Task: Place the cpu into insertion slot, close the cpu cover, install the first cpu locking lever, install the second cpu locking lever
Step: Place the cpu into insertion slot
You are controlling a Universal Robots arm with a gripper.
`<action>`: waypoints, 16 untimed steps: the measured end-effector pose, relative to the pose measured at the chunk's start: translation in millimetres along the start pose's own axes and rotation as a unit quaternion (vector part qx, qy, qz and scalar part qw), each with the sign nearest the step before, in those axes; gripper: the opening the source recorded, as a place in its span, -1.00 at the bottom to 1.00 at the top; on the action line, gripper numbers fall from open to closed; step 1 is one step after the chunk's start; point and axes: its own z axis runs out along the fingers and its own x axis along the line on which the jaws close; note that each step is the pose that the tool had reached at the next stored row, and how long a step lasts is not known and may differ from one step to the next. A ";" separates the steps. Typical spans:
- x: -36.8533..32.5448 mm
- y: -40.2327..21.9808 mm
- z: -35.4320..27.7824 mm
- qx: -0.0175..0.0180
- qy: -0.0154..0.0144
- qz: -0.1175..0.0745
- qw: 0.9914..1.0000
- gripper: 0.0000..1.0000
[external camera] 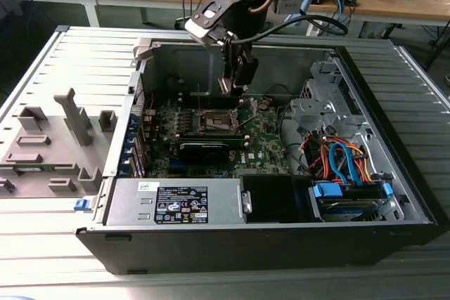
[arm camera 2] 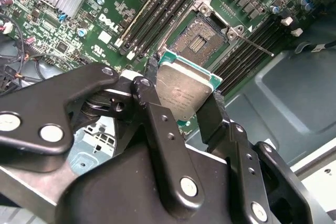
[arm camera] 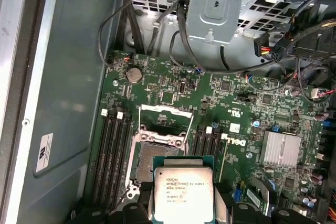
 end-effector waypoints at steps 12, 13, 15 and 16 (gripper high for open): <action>0.0 0.0 0.6 0.001 0.001 0.036 0.999 0.09; 0.0 0.0 0.7 0.001 0.001 0.043 0.999 0.09; 0.0 0.0 0.9 0.001 0.002 0.052 0.999 0.09; 0.0 0.0 1.0 0.001 0.002 0.056 0.998 0.09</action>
